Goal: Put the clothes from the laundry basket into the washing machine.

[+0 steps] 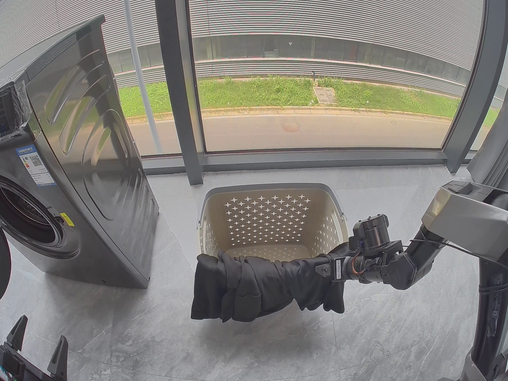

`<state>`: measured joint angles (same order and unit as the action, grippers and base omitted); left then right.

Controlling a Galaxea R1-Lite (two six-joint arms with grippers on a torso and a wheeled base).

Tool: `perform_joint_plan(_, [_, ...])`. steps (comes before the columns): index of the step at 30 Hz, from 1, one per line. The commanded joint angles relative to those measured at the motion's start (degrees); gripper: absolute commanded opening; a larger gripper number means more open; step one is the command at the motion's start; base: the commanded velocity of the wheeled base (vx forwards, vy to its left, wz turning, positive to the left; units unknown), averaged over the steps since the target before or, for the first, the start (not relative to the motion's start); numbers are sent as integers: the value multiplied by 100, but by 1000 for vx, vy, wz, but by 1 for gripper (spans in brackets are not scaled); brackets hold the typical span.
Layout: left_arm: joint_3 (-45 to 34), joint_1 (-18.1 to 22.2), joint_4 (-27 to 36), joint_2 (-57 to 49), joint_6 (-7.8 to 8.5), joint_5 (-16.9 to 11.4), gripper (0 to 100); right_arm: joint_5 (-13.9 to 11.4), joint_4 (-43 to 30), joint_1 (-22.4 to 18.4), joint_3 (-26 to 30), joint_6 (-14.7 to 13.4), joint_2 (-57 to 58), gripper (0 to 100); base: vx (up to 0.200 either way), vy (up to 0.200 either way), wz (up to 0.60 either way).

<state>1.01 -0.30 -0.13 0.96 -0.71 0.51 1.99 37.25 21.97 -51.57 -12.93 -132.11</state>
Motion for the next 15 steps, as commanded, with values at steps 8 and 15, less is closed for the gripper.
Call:
perform_joint_plan(8, [-101, -5, -4, -96, -17, 19, 100, 30, 1, 115, -47, -78, -61, 0, 0, 0, 0])
perform_joint_plan(15, [-101, -5, -4, -96, -17, 19, 100, 30, 1, 150, -11, -95, -52, 0, 0, 0, 0])
